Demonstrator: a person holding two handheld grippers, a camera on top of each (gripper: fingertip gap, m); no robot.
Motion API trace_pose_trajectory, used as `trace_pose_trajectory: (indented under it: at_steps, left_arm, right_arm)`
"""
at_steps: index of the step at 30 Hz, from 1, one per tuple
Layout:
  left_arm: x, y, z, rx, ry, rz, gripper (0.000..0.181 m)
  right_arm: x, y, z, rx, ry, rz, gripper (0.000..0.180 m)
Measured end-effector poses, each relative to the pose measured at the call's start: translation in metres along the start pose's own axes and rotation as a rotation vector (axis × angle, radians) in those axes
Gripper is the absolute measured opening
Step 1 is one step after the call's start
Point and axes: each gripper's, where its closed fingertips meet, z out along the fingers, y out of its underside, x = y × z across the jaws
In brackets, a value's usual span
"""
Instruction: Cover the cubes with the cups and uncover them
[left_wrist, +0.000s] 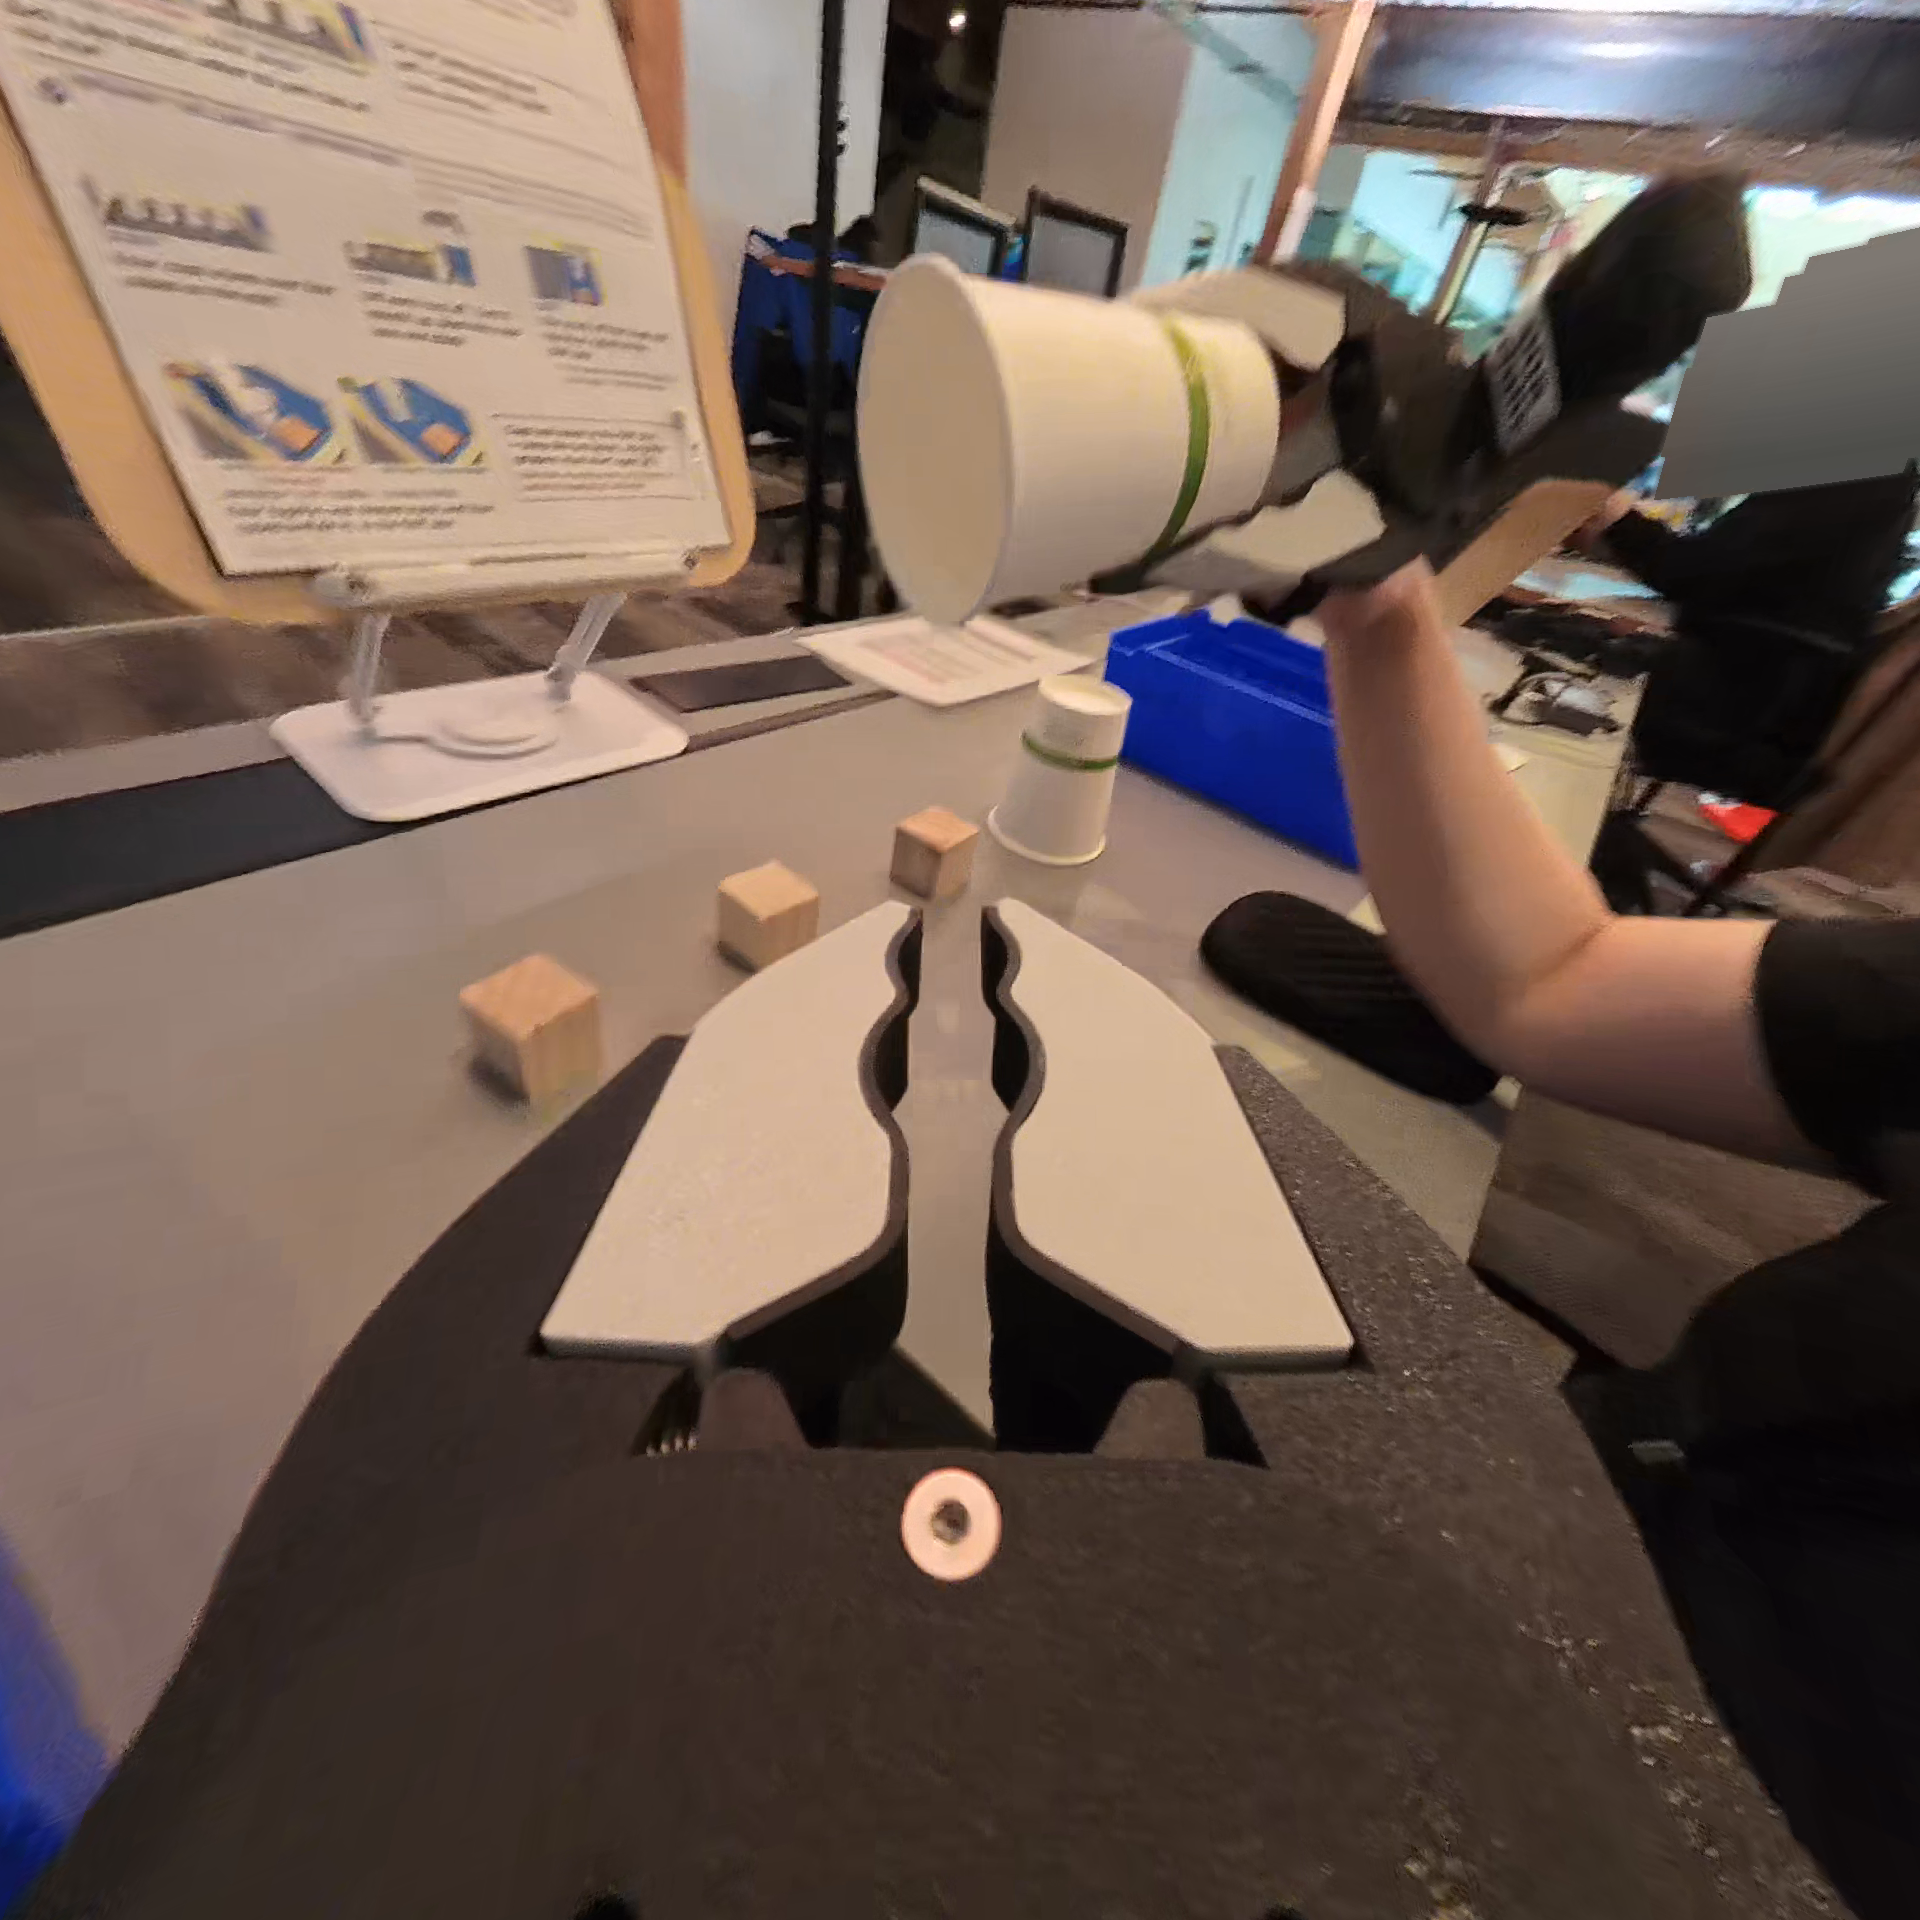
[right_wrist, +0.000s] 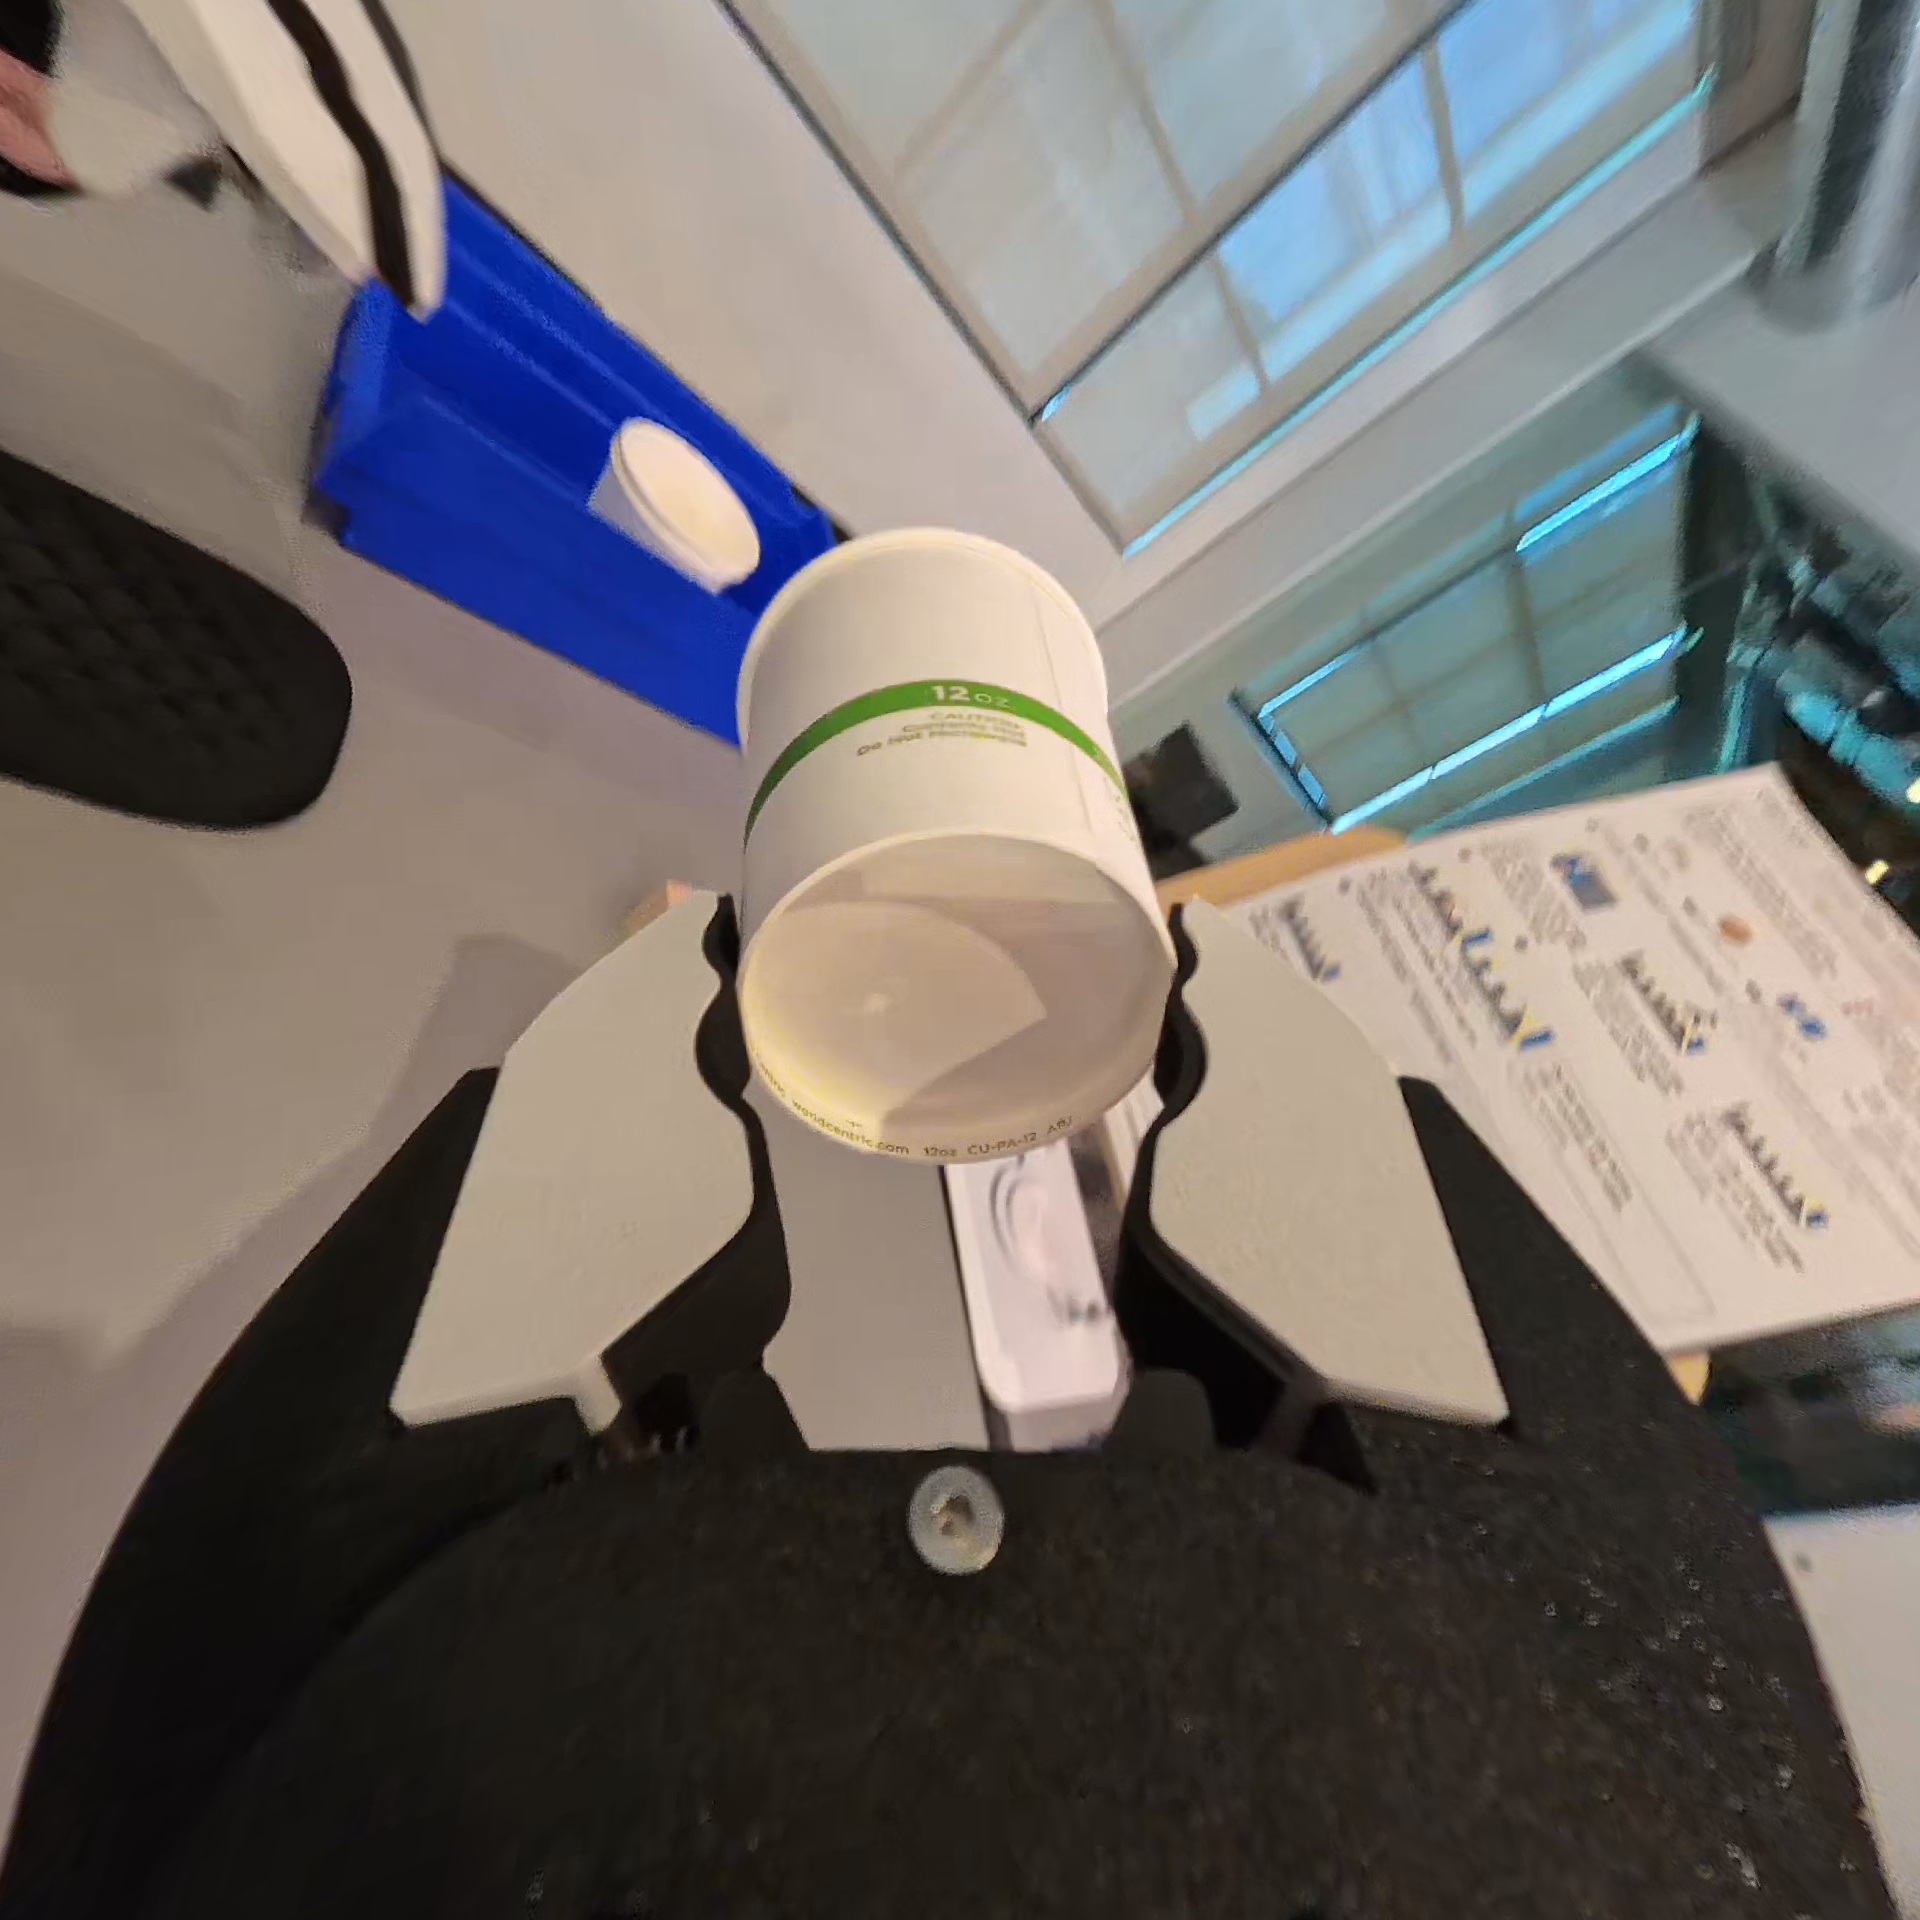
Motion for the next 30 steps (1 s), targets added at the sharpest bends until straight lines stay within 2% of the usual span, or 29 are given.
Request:
trace_pose_trajectory:
  at_steps: [6, 10, 15, 23, 30]
  left_arm:
    - [-0.006, 0.041, -0.012, -0.078, -0.046, -0.012, 0.010]
    - [-0.001, 0.043, -0.013, -0.028, 0.015, -0.063, 0.008]
    - [0.003, 0.045, -0.015, -0.014, 0.053, -0.081, 0.006]
    - [0.009, 0.050, -0.022, -0.026, 0.059, -0.072, 0.004]
    - [0.007, 0.051, -0.026, -0.032, 0.050, -0.072, 0.004]
  right_arm:
    - [0.006, 0.069, -0.022, -0.433, -0.261, 0.091, 0.076]
    - [0.002, 0.107, -0.029, -0.704, -0.432, 0.106, 0.077]
    - [-0.020, 0.143, -0.034, -0.916, -0.604, 0.147, 0.077]
    - [-0.044, 0.196, -0.023, -1.110, -0.741, 0.187, 0.077]
    - [-0.056, 0.219, -0.014, -1.159, -0.807, 0.255, 0.077]
